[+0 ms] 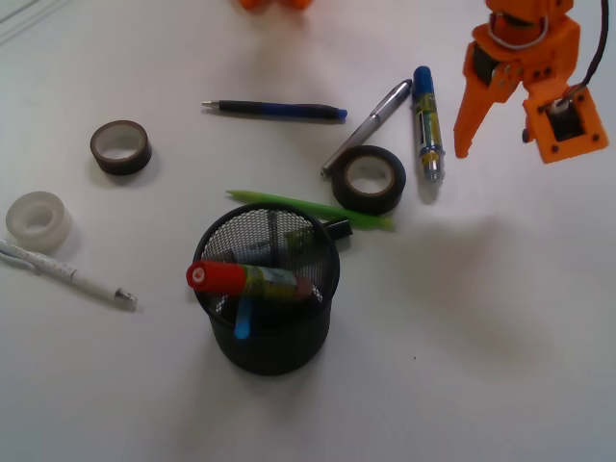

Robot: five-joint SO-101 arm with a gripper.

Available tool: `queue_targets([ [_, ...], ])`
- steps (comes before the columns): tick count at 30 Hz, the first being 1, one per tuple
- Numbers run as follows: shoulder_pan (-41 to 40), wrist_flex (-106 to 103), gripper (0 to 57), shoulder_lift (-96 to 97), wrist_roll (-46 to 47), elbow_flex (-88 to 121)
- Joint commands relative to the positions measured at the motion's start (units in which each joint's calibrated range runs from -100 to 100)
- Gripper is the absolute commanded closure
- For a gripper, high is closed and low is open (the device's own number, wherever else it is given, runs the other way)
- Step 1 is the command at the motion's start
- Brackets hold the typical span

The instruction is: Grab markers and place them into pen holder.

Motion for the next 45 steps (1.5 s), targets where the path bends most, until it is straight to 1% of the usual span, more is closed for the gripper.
queue_targets([
  [1,0.4,0.9,29.3,-0.5,-6.0,2.8],
  [10,0.5,0.9,29.3,-1.0,-6.3,10.1],
  [15,1.6,0.9,29.3,-1.5,-6.2,10.5],
  [20,2.0,0.9,29.3,-8.8,-6.2,13.7],
  [24,4.1,0.9,29.3,-16.3,-6.3,23.8],
  [31,7.8,0.2,29.4,-34.0,-6.9,53.0],
  [37,6.9,-12.4,29.6,-47.9,-8.4,77.2],
  [40,4.7,-15.2,29.9,-53.0,-10.0,81.1],
  [45,3.3,-18.5,29.9,-53.6,-10.5,81.8],
])
